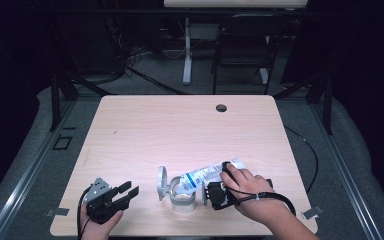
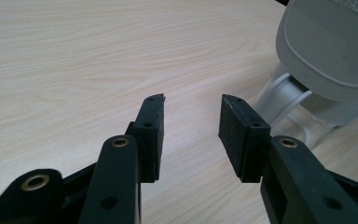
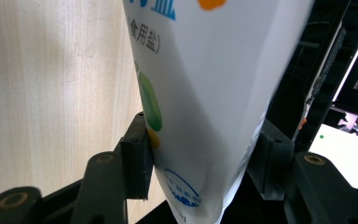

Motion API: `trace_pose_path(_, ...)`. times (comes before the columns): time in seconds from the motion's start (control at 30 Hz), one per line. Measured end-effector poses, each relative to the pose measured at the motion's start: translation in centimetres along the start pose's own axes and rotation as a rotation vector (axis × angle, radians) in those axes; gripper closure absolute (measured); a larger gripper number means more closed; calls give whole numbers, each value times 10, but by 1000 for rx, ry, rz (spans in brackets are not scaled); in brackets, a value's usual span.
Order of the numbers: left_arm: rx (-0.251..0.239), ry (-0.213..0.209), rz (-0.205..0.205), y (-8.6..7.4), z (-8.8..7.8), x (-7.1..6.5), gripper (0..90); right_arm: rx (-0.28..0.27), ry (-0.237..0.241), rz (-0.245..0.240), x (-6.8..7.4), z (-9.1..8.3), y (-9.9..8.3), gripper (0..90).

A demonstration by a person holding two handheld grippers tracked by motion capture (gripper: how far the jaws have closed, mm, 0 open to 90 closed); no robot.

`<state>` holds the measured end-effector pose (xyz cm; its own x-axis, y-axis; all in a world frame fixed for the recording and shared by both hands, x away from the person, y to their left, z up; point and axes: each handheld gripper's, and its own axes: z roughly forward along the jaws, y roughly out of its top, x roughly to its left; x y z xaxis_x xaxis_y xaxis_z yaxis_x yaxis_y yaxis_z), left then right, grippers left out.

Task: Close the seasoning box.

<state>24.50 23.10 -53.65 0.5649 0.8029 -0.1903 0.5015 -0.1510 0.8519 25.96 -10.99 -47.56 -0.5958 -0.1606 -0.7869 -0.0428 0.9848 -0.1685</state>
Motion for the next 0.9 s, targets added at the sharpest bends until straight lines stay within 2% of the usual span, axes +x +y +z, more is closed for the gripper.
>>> trace_pose_path(0.2,5,0,1,0,0,0,606,15,-31,-40,-1,-2,0,488)
trace_pose_path(0.33,7,0,2,0,0,0,606,5,-46,-53,0,-3,0,490)
trace_pose_path(0.4,6,0,2,0,0,0,606,23,-56,-71,0,-5,2,490)
trace_pose_path(0.53,3,1,2,0,0,0,606,9,-59,-68,1,-4,1,491)
trace_pose_path(0.6,3,1,2,0,0,0,606,6,-66,-76,1,-5,1,492)
trace_pose_path(0.63,2,1,0,0,0,0,606,22,-74,-90,0,-7,2,493)
trace_pose_path(0.67,4,0,1,0,0,0,606,1,-65,-76,1,-5,1,493)
trace_pose_path(0.9,3,1,0,0,0,-1,606,15,-79,-101,1,-8,2,496)
